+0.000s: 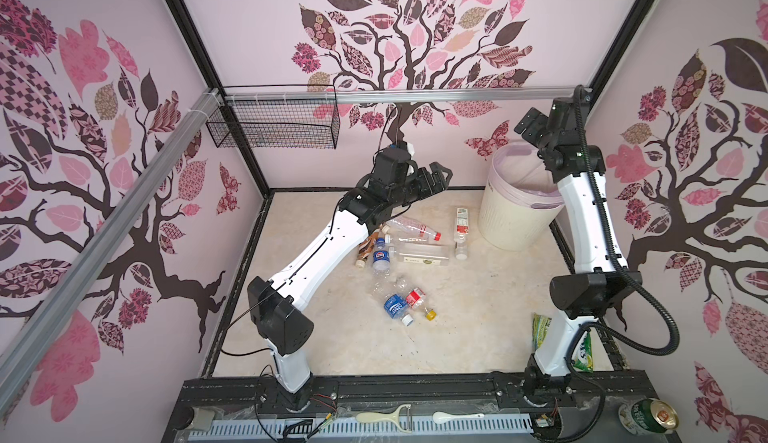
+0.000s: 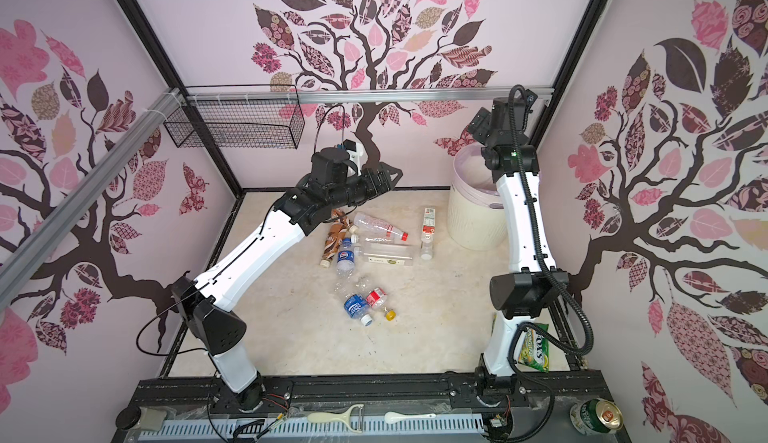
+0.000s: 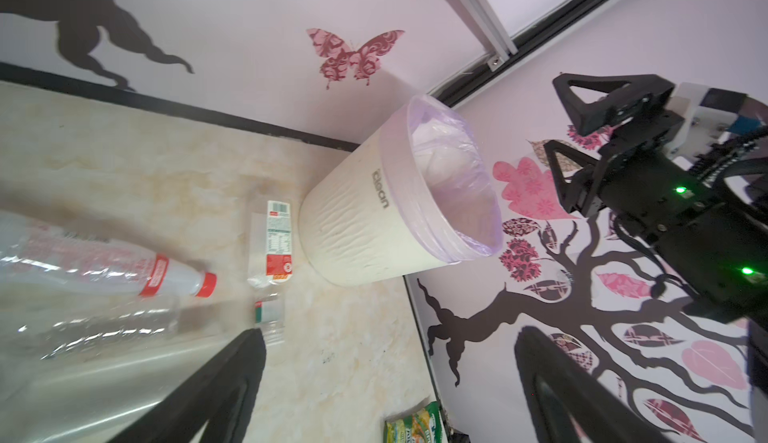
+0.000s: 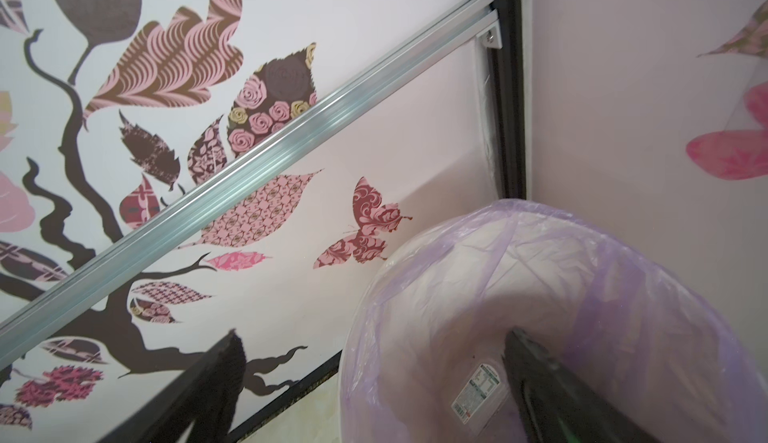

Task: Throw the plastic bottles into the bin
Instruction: 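Move both grippers back over the bottle pile, then lower left gripper onto the blue-labelled clear water bottle and close it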

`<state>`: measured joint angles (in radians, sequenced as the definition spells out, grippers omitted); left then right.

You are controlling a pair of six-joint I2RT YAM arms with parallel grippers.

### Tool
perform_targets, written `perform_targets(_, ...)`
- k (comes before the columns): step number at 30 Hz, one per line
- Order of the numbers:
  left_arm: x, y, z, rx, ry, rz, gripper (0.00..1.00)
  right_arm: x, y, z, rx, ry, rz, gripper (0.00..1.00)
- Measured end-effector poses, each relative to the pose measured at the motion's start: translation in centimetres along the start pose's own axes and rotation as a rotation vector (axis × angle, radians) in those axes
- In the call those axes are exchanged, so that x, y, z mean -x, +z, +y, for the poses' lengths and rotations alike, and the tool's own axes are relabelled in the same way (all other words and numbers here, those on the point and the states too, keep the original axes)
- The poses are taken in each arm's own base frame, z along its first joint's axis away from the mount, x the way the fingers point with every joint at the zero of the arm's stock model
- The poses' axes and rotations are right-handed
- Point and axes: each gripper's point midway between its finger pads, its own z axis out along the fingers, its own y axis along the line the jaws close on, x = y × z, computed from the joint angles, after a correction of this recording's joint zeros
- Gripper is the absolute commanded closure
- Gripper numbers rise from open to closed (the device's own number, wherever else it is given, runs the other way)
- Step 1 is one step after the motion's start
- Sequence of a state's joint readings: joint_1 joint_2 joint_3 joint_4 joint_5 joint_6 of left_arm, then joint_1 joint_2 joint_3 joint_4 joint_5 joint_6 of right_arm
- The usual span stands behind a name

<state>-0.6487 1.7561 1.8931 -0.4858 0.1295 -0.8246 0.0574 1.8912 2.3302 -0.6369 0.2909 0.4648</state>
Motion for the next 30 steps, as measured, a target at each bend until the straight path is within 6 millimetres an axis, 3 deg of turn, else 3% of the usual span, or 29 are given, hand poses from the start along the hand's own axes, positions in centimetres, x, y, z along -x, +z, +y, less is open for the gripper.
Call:
perform_targets(7,-1.1,-2.8,5.5,0.194,-0.04,0.007,0.02,-8.2,-2.7,7.8,0.159,-0.08,0.168,0.0)
perform_targets(11,-3.7,-4.8,8.7,0.314,-0.062,0.063,0.02,-13.6,-4.7,11.6,0.235,-0.147,0.269,0.0)
perform_targets(14,-6.0,-6.6,11.3,0.417,-0.1,0.12,0.02,-17.6,-6.4,12.8,0.27,-0.2,0.345,0.01)
perform_targets(17,-8.8,-8.5,13.9,0.516,-0.161,0.181,0.02,-21.4,-8.0,12.1,0.282,-0.252,0.419,0.0)
perform_targets(21,-13.8,-10.7,17.8,0.642,-0.269,0.298,0.02,-25.0,-9.5,9.6,0.275,-0.291,0.492,0.01)
perform_targets(25,-18.7,-12.1,21.2,0.74,-0.386,0.392,0.02,-26.9,-10.6,6.9,0.257,-0.314,0.529,0.01)
perform_targets(30,-21.2,-13.0,22.6,0.776,-0.462,0.429,0.02,-27.9,-12.1,4.8,0.265,-0.319,0.545,0.01)
